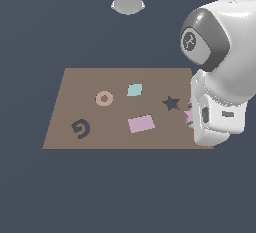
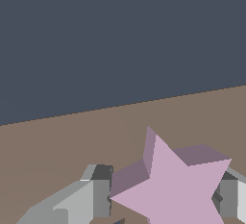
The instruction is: Insert a designated object into the corresponding slot on a board.
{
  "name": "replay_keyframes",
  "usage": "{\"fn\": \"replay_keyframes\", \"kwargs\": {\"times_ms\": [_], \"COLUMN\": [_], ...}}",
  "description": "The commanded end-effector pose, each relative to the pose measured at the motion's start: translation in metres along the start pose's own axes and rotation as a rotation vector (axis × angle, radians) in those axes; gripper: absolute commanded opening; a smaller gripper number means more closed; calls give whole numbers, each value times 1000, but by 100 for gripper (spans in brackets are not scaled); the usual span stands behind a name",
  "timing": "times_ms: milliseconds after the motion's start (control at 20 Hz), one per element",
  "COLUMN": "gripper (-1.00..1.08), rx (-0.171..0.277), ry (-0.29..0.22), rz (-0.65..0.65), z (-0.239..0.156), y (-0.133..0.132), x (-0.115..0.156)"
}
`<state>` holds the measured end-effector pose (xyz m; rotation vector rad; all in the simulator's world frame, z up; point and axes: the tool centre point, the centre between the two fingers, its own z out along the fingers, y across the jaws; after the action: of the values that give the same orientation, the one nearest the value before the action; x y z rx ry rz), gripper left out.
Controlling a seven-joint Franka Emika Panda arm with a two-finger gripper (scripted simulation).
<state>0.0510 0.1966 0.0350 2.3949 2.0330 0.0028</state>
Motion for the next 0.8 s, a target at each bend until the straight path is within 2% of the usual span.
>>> {"fn": "replay_keyframes", "kwargs": {"times_ms": [0, 750], "gripper": [-100, -100], "rx": [-1, -1], "ry": [0, 0], "rz": [-109, -725], "z": [-1, -3], "y": [-5, -31], "x": [-1, -20]}}
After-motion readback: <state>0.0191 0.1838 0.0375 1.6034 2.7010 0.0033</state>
